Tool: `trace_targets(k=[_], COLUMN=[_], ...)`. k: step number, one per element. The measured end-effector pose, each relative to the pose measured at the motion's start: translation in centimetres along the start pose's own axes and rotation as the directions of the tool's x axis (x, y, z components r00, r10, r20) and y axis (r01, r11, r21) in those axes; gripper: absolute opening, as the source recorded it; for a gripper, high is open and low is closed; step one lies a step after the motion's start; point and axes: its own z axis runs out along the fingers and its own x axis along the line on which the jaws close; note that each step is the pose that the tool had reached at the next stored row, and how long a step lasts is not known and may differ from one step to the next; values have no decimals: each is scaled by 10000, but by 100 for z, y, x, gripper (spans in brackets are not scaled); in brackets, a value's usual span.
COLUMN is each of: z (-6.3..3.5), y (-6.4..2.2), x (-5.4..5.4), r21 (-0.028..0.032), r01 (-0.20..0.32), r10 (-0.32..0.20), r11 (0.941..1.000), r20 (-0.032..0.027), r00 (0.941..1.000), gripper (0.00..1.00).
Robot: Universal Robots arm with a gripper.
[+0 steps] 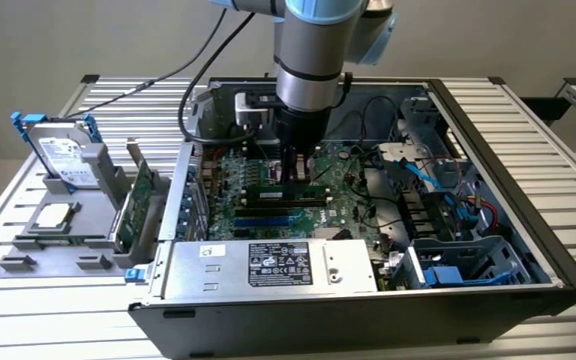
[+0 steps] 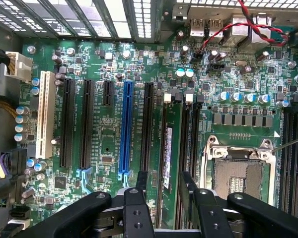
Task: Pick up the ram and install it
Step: 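Insert the ram into the slot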
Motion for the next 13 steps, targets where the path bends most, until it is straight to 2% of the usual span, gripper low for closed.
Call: trace_targets(k=[4,13], z=[7,50], y=[-2,-5], x=[-11,-15], r21=[7,7], r01=[4,2], r10=[-4,-2], r11=[10000,10000], r20=[21,15], r00=[10000,10000], gripper=[40,40])
